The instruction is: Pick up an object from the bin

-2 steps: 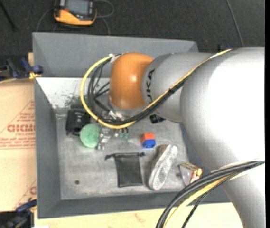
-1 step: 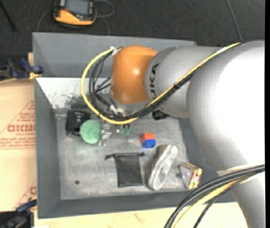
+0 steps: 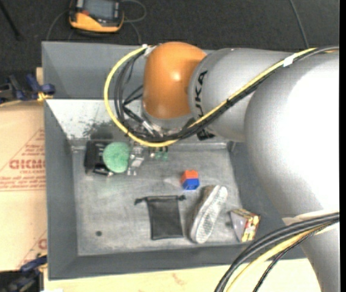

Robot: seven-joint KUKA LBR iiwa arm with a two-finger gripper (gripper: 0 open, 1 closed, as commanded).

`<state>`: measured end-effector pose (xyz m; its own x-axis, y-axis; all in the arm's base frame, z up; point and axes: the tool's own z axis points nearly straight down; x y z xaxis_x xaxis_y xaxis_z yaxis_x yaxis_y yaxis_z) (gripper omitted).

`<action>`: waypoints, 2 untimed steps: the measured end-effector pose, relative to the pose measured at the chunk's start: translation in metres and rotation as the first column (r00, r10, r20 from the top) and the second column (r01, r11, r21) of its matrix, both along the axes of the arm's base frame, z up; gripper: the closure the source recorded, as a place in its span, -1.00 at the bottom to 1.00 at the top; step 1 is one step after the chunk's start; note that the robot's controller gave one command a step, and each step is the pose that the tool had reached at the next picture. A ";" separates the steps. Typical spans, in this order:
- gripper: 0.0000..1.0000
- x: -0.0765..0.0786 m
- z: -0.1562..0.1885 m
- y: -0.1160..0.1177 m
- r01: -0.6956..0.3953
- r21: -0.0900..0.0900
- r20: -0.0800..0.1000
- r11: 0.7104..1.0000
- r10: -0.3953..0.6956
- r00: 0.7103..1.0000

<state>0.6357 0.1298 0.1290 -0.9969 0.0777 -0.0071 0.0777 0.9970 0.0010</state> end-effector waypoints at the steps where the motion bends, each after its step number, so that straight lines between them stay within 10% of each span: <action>1: 1.00 0.004 0.002 -0.001 -0.002 0.000 0.001 1.000 0.002 1.000; 2: 1.00 -0.005 -0.037 0.024 -0.083 -0.001 0.003 0.997 0.083 0.997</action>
Offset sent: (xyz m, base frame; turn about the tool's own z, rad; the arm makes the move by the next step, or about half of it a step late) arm -0.0132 0.0399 -0.0590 -0.1167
